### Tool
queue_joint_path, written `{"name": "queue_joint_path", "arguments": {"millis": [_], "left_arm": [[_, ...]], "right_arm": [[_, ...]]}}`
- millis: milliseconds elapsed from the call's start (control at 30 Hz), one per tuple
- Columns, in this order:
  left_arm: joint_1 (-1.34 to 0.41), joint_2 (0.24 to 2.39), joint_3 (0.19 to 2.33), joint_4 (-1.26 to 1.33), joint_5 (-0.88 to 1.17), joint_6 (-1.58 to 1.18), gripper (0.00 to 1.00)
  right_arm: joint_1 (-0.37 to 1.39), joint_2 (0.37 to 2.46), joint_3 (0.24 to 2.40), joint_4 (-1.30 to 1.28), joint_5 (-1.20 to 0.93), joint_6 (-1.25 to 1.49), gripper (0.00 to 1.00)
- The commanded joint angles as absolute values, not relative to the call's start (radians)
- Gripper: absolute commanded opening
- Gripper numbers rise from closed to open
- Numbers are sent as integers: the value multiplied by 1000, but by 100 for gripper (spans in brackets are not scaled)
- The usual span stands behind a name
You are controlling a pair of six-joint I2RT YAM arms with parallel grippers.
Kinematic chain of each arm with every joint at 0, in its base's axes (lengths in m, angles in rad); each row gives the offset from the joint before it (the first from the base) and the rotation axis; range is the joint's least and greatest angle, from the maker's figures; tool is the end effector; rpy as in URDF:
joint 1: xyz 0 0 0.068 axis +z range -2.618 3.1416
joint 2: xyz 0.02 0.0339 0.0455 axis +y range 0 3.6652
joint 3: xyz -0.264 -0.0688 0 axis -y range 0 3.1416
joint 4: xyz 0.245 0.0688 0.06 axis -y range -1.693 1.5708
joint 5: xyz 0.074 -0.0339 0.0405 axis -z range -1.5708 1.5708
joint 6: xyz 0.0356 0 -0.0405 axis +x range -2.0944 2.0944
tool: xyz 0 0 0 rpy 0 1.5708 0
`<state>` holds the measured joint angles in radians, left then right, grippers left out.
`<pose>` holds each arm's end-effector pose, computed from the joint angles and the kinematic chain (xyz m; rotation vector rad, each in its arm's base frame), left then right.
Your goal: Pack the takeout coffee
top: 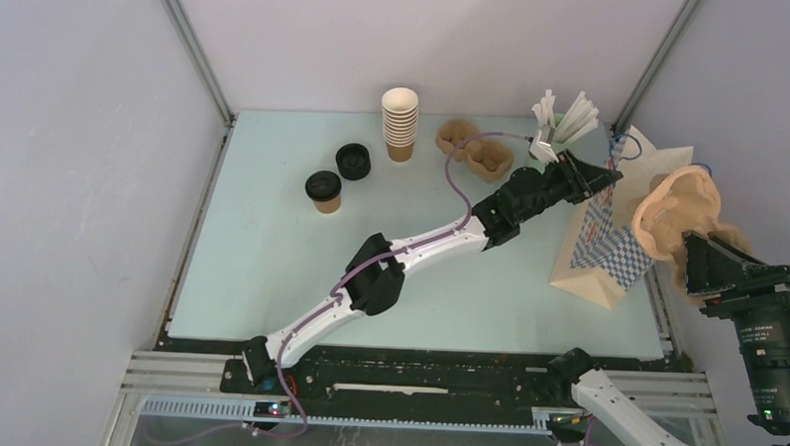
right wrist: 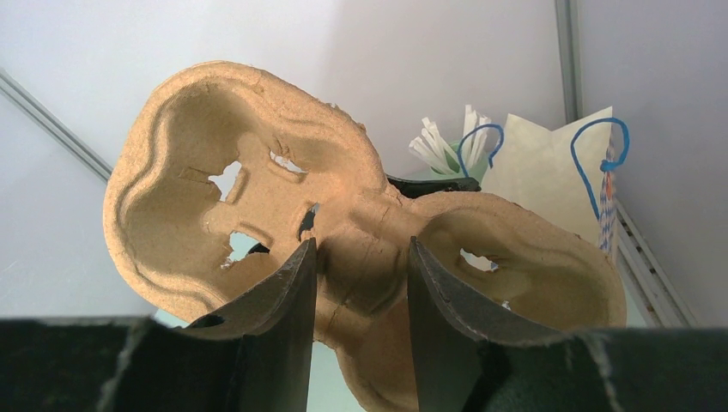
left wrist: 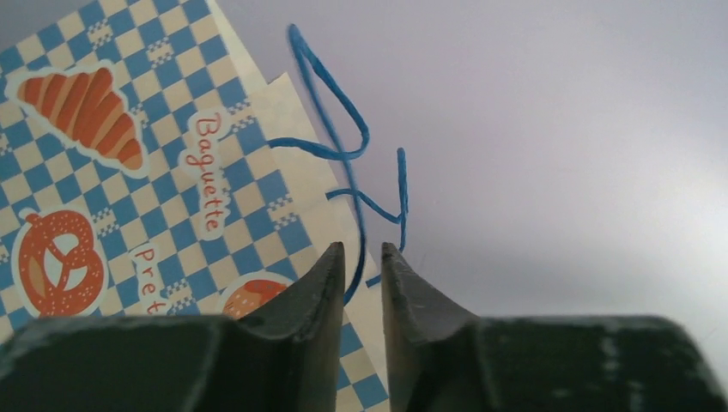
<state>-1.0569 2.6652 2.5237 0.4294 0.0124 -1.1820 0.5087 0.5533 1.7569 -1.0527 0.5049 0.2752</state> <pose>0.2998 -0.5320 0.2905 -0.0842 1.5505 -1.8752 -0.0516 -0.0485 0.5182 0.2514 1.4230 0.2852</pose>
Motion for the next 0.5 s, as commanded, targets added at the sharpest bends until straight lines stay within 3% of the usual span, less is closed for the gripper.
{"name": "queue_joint_path", "arguments": {"millis": [0, 167, 467], "left_arm": [[-1065, 2658, 2604, 478, -35, -1192, 19], [-1048, 2571, 2506, 509, 20, -1156, 1], [-948, 2140, 1937, 617, 203, -1133, 0]], "right_arm": [[516, 547, 1755, -1048, 505, 296, 0], [514, 561, 1761, -1056, 499, 298, 0], [519, 577, 1702, -1027, 441, 263, 0]]}}
